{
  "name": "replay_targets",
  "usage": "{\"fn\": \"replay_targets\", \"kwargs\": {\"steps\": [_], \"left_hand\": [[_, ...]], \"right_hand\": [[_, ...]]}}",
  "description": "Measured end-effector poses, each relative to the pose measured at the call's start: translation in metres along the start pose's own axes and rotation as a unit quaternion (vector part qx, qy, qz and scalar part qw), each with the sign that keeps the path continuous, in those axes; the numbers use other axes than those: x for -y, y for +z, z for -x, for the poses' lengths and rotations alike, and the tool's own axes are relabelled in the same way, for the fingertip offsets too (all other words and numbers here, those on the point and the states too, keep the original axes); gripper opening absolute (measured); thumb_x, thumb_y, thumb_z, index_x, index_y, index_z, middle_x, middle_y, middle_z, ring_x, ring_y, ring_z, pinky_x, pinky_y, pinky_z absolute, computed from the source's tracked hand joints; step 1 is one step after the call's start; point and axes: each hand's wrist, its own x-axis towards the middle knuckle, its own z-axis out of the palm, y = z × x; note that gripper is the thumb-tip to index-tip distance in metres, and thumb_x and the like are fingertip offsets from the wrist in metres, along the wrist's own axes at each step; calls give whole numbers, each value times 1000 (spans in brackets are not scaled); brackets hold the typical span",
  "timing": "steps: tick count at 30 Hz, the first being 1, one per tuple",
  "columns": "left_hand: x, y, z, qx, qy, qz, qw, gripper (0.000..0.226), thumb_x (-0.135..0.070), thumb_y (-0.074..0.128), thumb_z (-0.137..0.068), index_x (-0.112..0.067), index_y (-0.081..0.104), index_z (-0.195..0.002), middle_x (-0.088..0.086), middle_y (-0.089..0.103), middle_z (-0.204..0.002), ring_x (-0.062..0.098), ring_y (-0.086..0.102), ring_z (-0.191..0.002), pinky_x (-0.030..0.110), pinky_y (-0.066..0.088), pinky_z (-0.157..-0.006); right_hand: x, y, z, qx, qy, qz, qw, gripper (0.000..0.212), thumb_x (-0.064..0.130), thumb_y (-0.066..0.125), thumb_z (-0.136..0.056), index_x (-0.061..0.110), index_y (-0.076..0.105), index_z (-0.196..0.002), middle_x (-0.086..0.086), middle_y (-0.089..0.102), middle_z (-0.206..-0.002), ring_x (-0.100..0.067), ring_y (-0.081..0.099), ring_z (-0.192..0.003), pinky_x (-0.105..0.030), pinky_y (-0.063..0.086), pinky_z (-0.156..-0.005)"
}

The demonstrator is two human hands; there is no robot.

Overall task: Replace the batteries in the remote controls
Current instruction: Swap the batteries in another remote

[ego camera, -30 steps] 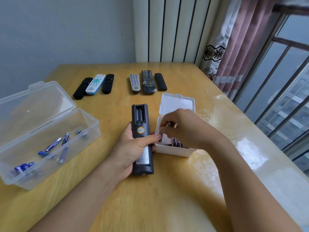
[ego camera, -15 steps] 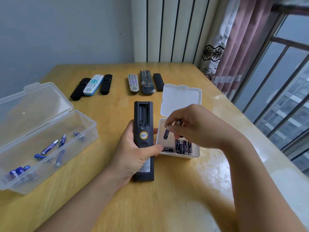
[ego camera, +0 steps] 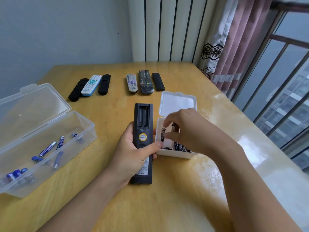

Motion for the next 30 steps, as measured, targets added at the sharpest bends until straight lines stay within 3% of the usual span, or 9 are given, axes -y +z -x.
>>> {"fn": "replay_targets", "kwargs": {"steps": [3,6,9,12,18,21,22,26,30], "left_hand": [[2,4,-2,-13,-6,6,1000,36,-2,80,-82,-16,61,-109,-1,73,-83,18,64,-57,25,54,-57],[2,8,-2,-23,-5,7,1000,33,-4,79,-84,-15,61,-109,-4,74,-84,17,65,-59,27,57,-58],[3,11,-2,-36,-6,18,999,30,-1,75,-86,-14,61,-108,-3,75,-87,17,66,-62,28,57,-58],[4,14,-2,-43,-12,24,999,32,-1,74,-87,-19,62,-110,-2,77,-98,16,70,-71,31,60,-62],[5,17,-3,-44,-6,31,999,33,1,72,-88,-21,62,-110,-3,77,-95,12,75,-77,31,60,-62],[6,16,-3,-46,-7,37,998,33,0,73,-87,-21,62,-110,1,77,-100,16,75,-80,34,61,-64],[6,16,-3,-47,-9,39,998,33,0,73,-87,-20,62,-111,2,77,-101,18,75,-82,35,62,-65],[6,15,-3,-40,-11,43,998,33,-3,75,-87,-19,62,-112,3,77,-104,20,75,-87,32,61,-66],[7,14,-4,-42,-17,64,997,32,-3,77,-86,-18,63,-110,7,75,-103,17,72,-72,27,57,-60]], "right_hand": [[2,-1,3,61,26,22,998,20,30,76,-86,24,60,-76,9,51,-67,-5,46,-58,-22,38,-52],[6,3,2,125,47,74,988,46,36,57,-98,17,46,-57,0,42,-57,-14,36,-51,-24,27,-49],[9,3,-2,165,73,97,979,49,34,49,-103,18,39,-58,-1,39,-60,-15,35,-53,-25,24,-49],[11,0,-3,207,102,81,970,51,31,46,-105,30,32,-56,3,39,-60,-14,35,-54,-25,25,-50],[13,3,-8,249,114,27,961,42,40,37,-107,37,33,-66,8,54,-70,-14,47,-64,-27,42,-61],[7,-4,-6,244,110,-31,963,44,39,42,-106,34,37,-63,29,48,-39,-9,42,-57,-23,35,-54],[5,-7,-5,239,111,-48,963,45,41,46,-105,32,41,-61,28,46,-36,-8,43,-55,-22,34,-53],[-8,-17,-5,256,104,-114,954,47,52,66,-89,19,53,-58,12,45,-49,-9,43,-45,-26,38,-55],[-16,-24,-2,253,57,-130,957,35,36,80,-82,16,60,-64,8,47,-51,-6,42,-45,-20,38,-49]]}}
